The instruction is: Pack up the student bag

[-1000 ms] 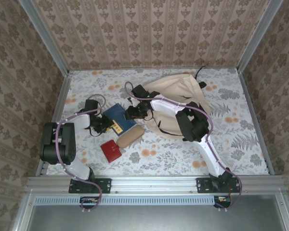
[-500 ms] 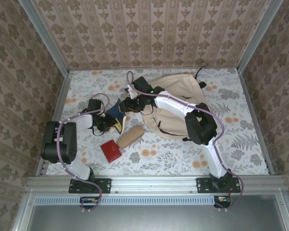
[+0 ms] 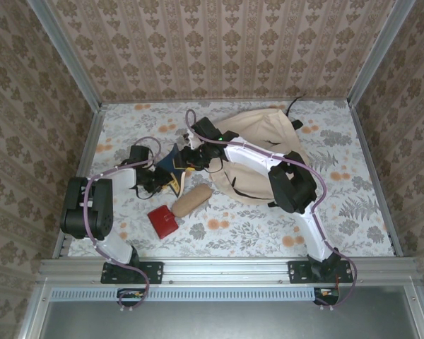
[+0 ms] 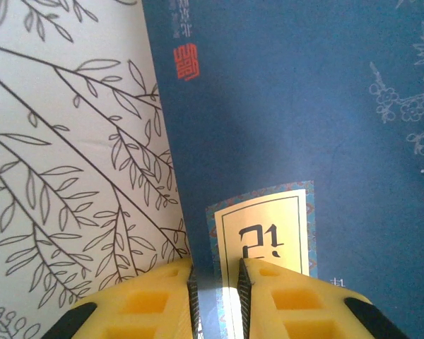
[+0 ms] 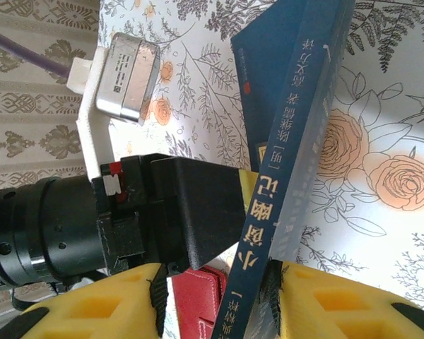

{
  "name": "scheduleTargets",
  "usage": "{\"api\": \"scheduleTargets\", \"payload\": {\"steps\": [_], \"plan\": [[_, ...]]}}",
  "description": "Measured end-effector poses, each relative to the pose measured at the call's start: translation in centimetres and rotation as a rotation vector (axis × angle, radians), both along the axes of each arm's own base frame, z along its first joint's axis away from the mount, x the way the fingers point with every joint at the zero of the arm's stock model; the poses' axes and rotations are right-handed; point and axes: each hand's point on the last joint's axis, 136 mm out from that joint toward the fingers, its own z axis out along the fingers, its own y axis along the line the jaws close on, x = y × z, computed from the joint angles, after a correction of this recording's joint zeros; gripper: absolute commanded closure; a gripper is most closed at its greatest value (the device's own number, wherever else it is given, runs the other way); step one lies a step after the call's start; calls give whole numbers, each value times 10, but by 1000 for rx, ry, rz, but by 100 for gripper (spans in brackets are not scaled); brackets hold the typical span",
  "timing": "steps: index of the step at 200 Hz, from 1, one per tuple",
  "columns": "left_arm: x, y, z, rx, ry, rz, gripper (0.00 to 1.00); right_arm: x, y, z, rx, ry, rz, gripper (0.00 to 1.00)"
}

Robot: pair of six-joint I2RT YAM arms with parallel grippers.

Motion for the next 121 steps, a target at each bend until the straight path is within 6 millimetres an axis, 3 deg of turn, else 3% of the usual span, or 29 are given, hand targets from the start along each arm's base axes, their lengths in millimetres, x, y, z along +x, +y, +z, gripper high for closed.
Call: {"api": "scheduleTargets", "payload": {"steps": [45, 73, 97, 121], "plan": [[-1, 0, 1, -2, 2, -2, 73, 1, -14, -15, -100, -16, -25, 81], [-6, 5, 12, 18, 12, 0, 66, 5, -25, -22, -180, -75, -9, 95], [1, 17, 45, 56, -40, 7, 58, 8, -30, -16, -224, -176, 54, 99], [17, 32, 93, 82, -168, 19, 41, 10, -39, 15, -222, -301, 141, 100]]}}
